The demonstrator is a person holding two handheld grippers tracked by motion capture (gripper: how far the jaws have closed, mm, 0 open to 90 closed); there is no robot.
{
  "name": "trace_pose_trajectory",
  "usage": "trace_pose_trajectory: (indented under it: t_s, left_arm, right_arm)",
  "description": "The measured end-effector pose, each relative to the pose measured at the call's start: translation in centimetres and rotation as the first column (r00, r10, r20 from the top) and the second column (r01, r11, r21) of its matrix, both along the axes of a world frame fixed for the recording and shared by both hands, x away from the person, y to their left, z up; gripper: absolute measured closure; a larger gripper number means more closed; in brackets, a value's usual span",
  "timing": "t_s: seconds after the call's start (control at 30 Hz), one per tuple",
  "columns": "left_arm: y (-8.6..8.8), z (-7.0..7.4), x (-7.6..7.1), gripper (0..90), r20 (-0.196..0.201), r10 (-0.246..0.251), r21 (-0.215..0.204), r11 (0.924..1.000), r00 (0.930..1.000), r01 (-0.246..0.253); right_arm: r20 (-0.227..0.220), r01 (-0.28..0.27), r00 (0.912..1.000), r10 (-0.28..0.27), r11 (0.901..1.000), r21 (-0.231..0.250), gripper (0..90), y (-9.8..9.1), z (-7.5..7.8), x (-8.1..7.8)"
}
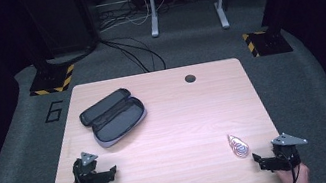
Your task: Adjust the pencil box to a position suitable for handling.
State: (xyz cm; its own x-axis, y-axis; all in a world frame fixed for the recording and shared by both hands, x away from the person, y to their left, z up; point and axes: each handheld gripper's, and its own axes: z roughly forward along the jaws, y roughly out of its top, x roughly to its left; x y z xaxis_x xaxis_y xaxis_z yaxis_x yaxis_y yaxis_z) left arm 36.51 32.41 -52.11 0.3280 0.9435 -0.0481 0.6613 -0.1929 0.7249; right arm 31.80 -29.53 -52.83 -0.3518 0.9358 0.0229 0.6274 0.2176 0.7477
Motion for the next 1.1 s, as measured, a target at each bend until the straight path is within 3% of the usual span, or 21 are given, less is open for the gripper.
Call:
trace_pose_trajectory:
  t_s: [0.03, 0.1, 0.17, 0.37, 0.73, 0.77, 0.93, 1.1]
  left_arm:
    - [0.6, 0.7, 0.6, 1.2, 0.019, 0.028, -0.038, 0.9989, 0.9994, -0.027]
    - [1.0, 1.5, 1.3, 1.2, 0.032, 0.045, -0.062, 0.9972, 0.9985, -0.043]
    - [1.3, 2.4, 2.1, 1.6, 0.056, 0.058, -0.072, 0.9959, 0.9967, -0.054]
    - [1.7, 4.2, 4.2, 4.2, 0.067, 0.075, -0.071, 0.995, 0.9949, -0.07]
    - [2.0, 4.3, 7.6, 6.2, 0.025, 0.095, -0.05, 0.9943, 0.9951, -0.094]
    - [2.0, 4.2, 8.2, 6.1, 0.008, 0.098, -0.059, 0.9935, 0.9951, -0.098]
    - [1.9, 4.0, 9.3, 10.8, 0.015, 0.114, -0.042, 0.9926, 0.9934, -0.113]
    - [2.1, 3.5, 10.2, 14.3, -0.011, 0.127, -0.064, 0.9898, 0.9919, -0.127]
  right_arm:
    - [-0.006, 0.004, 1.0, -0.004, 1.0, 0.001, 6.2, 0.1, 0.0, 0.0]
    - [-0.019, -0.005, 0.9998, 0.005, 0.9999, -0.012, 6.3, 0.1, 0.0, 0.1]
    - [-0.021, 0.002, 0.9998, -0.002, 0.9999, -0.011, 6.3, 0.2, 0.0, 0.2]
    - [-0.021, -0.001, 0.9998, 0.001, 0.9997, -0.024, 6.3, 0.2, 0.0, 0.2]
    - [-0.013, -0.002, 0.9999, 0.002, 0.9996, -0.029, 6.3, 0.2, -0.1, 0.3]
    - [-0.013, 0.0, 0.9999, -0.001, 0.9997, -0.026, 6.3, 0.3, -0.1, 0.3]
    - [-0.015, -0.001, 0.9999, 0.001, 0.9997, -0.026, 6.3, 0.2, -0.1, 0.2]
    - [-0.013, 0.0, 0.9999, 0.0, 0.9996, -0.027, 6.4, 0.3, -0.1, 0.3]
